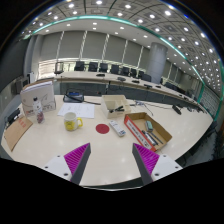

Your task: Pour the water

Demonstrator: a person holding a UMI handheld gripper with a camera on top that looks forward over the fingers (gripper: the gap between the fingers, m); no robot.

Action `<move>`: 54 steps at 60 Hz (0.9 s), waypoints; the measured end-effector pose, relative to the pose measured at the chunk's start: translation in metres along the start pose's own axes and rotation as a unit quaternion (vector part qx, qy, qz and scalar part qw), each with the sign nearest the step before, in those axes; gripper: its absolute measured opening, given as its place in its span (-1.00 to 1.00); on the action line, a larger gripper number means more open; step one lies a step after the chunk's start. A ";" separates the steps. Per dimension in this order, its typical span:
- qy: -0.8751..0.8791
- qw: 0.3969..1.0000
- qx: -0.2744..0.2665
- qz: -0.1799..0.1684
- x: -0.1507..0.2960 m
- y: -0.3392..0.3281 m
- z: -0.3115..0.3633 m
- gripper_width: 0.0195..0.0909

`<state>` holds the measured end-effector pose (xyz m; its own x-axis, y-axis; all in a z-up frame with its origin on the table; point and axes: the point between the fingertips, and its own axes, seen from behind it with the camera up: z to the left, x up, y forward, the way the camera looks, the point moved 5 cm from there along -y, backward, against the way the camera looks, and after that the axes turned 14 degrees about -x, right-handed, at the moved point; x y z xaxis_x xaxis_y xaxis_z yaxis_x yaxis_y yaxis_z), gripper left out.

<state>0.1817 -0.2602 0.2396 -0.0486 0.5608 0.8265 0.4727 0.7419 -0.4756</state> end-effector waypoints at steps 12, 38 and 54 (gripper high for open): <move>-0.009 1.000 0.018 0.003 0.006 -0.010 0.070 0.87; 0.009 0.994 0.104 -0.022 0.032 -0.048 0.327 0.87; 0.029 0.985 0.155 -0.065 0.066 0.009 0.464 0.87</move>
<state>-0.2257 -0.0456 0.1505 -0.0372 0.4381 0.8982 0.1744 0.8878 -0.4258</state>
